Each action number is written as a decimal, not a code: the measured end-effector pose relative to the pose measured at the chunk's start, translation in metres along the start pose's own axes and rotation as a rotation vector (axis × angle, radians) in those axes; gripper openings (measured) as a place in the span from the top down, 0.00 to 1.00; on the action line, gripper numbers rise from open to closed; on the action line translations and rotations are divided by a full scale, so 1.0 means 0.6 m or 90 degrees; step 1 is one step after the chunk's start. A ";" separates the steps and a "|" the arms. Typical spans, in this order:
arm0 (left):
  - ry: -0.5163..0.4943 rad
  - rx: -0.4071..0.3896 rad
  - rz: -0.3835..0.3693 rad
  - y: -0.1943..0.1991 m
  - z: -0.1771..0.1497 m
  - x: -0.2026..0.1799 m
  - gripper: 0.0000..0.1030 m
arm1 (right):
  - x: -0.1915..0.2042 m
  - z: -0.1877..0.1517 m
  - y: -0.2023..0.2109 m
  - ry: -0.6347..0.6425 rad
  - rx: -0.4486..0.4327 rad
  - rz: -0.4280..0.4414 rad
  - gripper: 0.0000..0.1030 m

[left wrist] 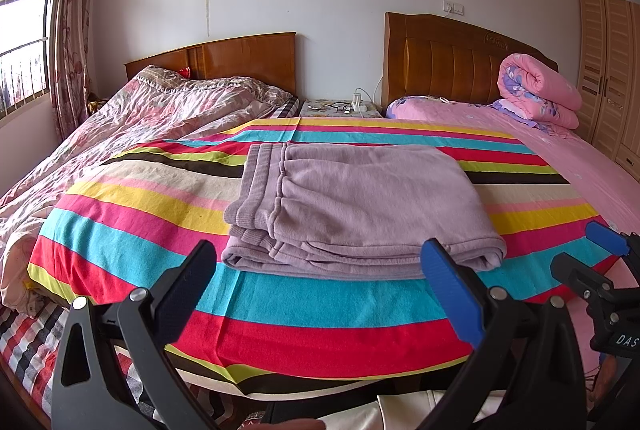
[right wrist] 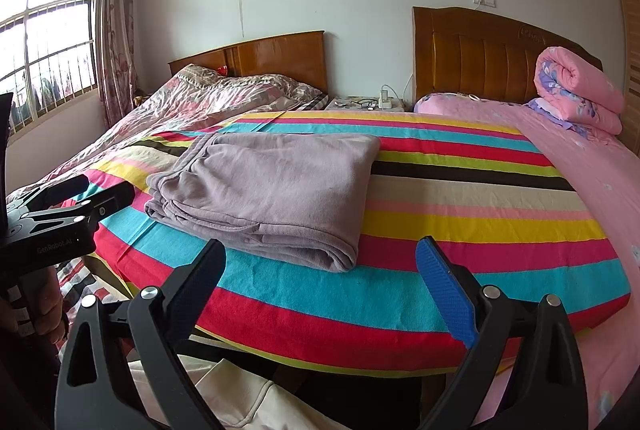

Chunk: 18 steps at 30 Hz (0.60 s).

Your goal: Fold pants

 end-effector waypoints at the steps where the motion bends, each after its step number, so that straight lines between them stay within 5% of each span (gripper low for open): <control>1: 0.000 0.000 0.000 0.000 0.001 -0.001 0.01 | 0.000 0.000 0.000 0.000 0.000 0.000 0.10; 18: 0.000 0.004 0.005 -0.003 -0.003 0.007 0.01 | 0.001 -0.001 0.000 -0.002 0.001 0.000 0.10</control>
Point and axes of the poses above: each gripper's, at about its wrist camera, not at the fingertips, and y roughly against the way its jaws point, x to its left, z to its top, the point moved 6 cm from there along -y, roughly the way its jaws point, and after that the axes turned 5 degrees about z, right-handed, at the moved point
